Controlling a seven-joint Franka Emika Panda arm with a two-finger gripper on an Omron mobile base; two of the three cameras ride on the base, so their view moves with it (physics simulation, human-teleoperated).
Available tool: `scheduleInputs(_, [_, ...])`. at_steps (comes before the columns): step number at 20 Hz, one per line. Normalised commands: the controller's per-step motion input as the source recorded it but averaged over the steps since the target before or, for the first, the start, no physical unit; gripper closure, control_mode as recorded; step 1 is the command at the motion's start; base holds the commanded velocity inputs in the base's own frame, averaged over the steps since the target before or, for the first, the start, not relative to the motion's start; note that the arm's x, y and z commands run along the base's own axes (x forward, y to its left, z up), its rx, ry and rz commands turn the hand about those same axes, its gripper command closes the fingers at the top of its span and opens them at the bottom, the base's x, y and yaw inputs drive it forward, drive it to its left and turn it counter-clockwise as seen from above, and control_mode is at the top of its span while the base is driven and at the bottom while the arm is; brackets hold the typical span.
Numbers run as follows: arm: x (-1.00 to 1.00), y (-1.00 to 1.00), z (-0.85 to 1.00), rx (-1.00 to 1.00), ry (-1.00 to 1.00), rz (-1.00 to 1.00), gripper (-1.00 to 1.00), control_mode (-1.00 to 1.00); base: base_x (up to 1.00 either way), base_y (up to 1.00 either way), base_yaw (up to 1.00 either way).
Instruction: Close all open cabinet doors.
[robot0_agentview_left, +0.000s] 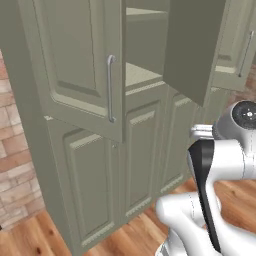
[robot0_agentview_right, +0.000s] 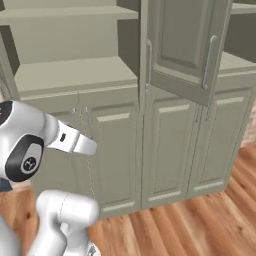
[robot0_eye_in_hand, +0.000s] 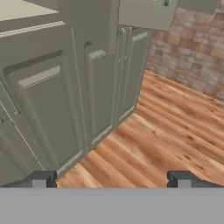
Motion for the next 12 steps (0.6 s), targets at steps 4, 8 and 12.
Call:
scheduleInputs(4, [0.00, 0.00, 0.00, 0.00, 0.00, 0.00, -1.00, 1.00, 0.30, -0.26, 0.35])
scheduleInputs(8, [0.00, 0.00, 0.00, 0.00, 0.00, 0.00, -1.00, 1.00, 0.32, -0.29, 0.35])
scheduleInputs(12, [0.00, 0.00, 0.00, 0.00, 0.00, 0.00, -1.00, 1.00, 0.41, -0.38, 0.22])
